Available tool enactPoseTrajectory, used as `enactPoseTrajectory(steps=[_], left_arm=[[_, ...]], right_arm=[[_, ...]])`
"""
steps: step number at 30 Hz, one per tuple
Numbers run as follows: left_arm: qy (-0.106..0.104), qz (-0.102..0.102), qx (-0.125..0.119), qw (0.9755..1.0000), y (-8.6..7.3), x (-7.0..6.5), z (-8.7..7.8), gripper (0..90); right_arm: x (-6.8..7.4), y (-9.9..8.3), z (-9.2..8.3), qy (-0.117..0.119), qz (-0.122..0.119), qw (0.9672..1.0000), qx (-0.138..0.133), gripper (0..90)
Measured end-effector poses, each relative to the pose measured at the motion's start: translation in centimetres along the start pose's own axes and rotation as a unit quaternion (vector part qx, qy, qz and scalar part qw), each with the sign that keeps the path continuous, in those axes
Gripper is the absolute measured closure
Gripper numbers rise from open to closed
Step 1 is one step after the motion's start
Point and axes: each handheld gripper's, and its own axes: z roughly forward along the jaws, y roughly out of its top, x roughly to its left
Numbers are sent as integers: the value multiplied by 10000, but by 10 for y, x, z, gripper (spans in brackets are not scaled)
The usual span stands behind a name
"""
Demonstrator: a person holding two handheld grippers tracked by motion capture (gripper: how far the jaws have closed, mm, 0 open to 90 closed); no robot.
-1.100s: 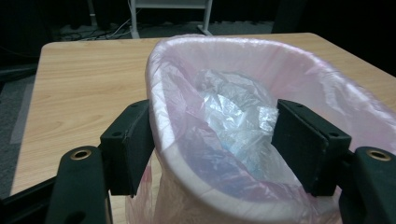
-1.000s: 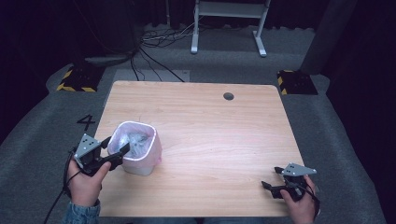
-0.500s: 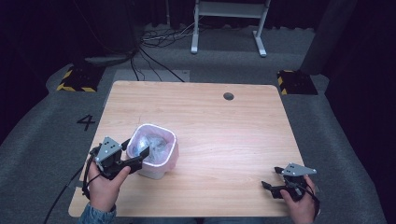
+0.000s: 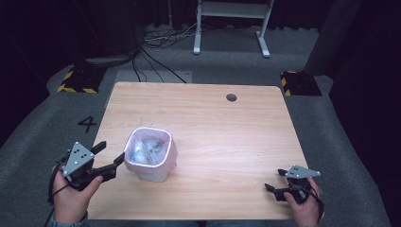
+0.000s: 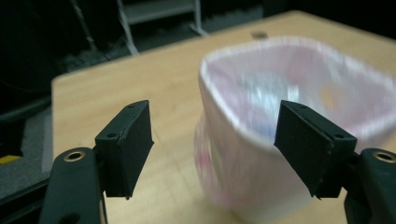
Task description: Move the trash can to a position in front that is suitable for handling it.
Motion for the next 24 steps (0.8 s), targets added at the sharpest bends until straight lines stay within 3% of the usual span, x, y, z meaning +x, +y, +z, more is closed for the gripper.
enactPoseTrajectory(steps=[3, 6, 7, 10, 17, 21, 24], left_arm=[[-220, 217, 196, 9993, -8, 1, 5, 238], [-384, 255, 235, 9987, -11, -1, 11, 187], [-567, 349, 287, 9974, -14, -3, 19, 192], [-802, 418, 328, 9954, -18, -7, 29, 191], [-1068, 604, 352, 9918, -21, -23, 54, 199], [-998, 670, 399, 9920, -19, -32, 64, 203], [-987, 607, 461, 9922, -18, -39, 71, 231]], right_arm=[[0, 0, 0, 4, -1, 10000, 0, 162], [0, 1, 1, 12, -13, 10000, 1, 162], [0, 1, 1, 12, -10, 10000, 3, 162], [0, 2, 2, 11, -17, 10000, 0, 162], [0, 2, 2, 22, -27, 10000, 1, 161], [0, 2, 2, 24, -26, 10000, 2, 162], [0, 2, 2, 22, -28, 10000, 5, 161]])
